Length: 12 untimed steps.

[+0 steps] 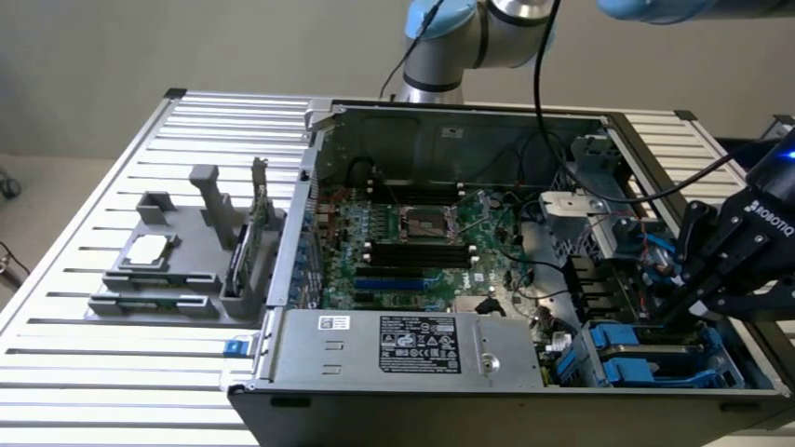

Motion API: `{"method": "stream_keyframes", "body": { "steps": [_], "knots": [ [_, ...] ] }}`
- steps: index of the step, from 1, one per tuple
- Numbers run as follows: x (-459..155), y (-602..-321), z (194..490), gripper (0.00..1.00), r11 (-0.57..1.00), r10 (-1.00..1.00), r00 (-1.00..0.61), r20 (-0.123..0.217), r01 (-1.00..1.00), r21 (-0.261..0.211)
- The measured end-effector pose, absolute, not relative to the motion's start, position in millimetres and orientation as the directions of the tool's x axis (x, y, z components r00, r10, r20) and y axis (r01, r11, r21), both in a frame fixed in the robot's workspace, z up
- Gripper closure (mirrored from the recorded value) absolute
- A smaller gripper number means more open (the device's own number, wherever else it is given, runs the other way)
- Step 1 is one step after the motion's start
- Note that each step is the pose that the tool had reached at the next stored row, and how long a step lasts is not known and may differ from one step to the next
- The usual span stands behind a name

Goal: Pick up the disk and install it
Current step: 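Insert the first disk wire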

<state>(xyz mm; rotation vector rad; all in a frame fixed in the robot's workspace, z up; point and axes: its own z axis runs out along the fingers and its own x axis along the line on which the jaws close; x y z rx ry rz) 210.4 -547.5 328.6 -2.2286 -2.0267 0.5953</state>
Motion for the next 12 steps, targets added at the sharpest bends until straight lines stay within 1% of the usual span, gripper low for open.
{"method": "stream_keyframes", "body": {
  "steps": [12],
  "knots": [
    [212.3,-546.6,327.3,0.84,-0.126,0.971,0.053,-0.234,0.943,-0.308]
  ]
}}
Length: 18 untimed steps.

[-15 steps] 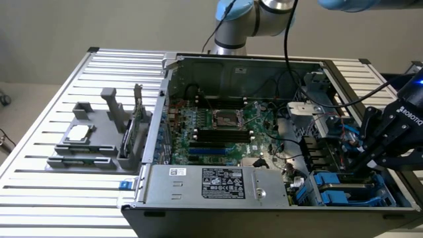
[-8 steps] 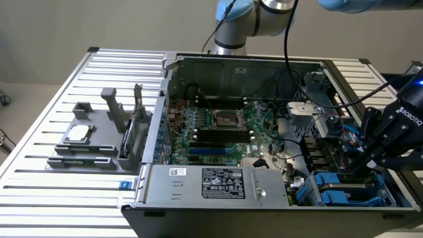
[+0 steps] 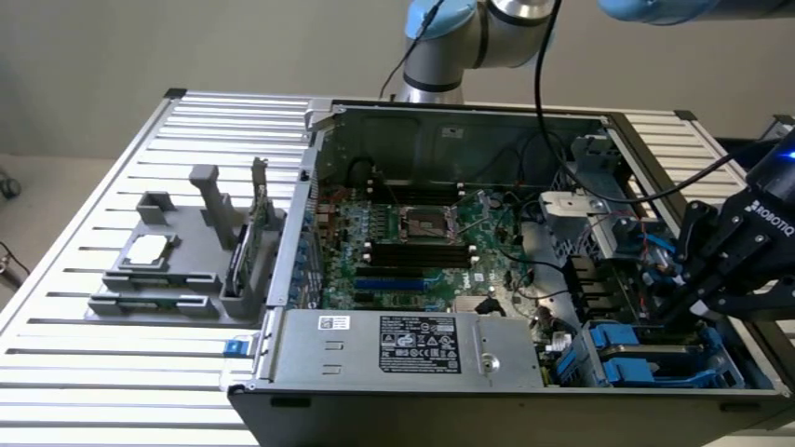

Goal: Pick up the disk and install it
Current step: 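Insert the first disk wire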

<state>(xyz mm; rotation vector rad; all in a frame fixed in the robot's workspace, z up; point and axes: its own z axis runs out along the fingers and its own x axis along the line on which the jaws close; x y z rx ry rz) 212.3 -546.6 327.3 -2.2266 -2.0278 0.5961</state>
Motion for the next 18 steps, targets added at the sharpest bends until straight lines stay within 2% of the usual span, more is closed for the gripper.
{"method": "stream_keyframes", "body": {
  "steps": [18],
  "knots": [
    [215.0,-546.7,324.6,0.84,-0.126,0.971,0.051,-0.235,0.941,-0.314]
  ]
}}
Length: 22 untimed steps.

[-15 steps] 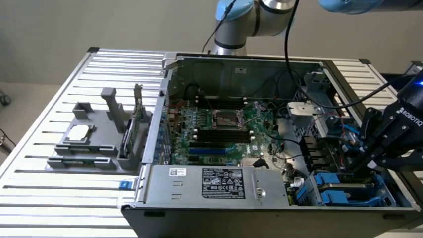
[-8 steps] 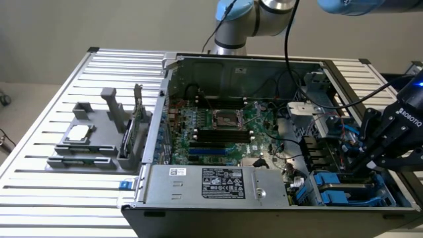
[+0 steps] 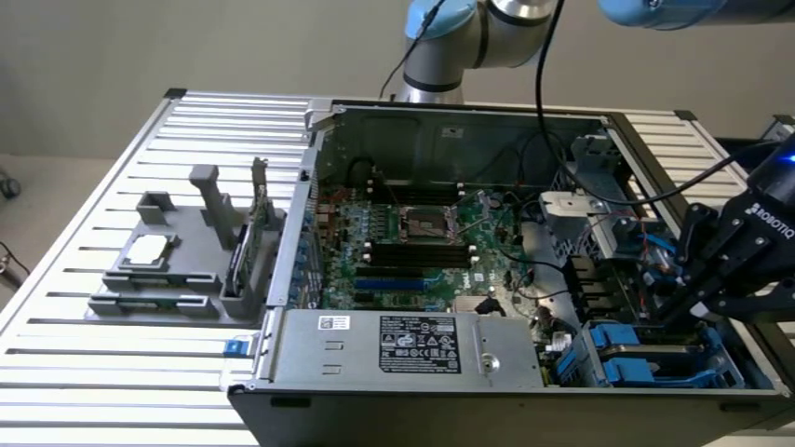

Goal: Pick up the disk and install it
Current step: 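Insert the first disk wire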

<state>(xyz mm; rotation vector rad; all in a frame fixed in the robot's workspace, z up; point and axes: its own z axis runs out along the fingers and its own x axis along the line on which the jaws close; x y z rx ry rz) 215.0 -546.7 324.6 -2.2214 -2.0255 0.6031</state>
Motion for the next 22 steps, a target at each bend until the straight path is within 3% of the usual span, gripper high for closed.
{"method": "stream_keyframes", "body": {
  "steps": [22],
  "knots": [
    [216.5,-546.7,320.0,0.84,-0.126,0.971,0.050,-0.235,0.940,-0.317]
  ]
}}
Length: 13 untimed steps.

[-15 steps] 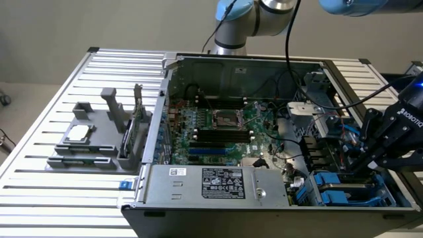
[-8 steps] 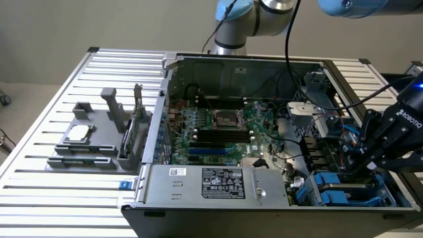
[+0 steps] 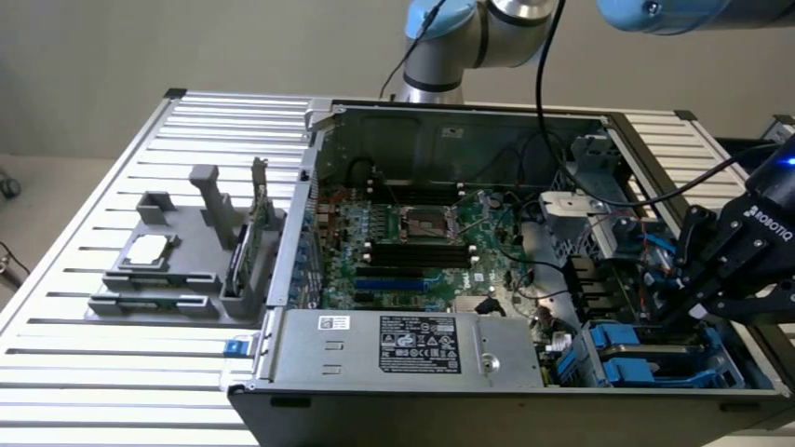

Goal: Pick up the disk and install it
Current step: 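Insert the first disk wire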

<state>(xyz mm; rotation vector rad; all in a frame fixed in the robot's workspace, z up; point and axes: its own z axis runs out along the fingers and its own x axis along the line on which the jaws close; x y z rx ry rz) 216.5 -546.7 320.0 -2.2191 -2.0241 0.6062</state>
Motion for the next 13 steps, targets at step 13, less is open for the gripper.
{"method": "stream_keyframes", "body": {
  "steps": [13],
  "knots": [
    [216.6,-547.4,329.0,0.64,-0.125,0.971,0.048,-0.235,0.937,-0.326]
  ]
}}
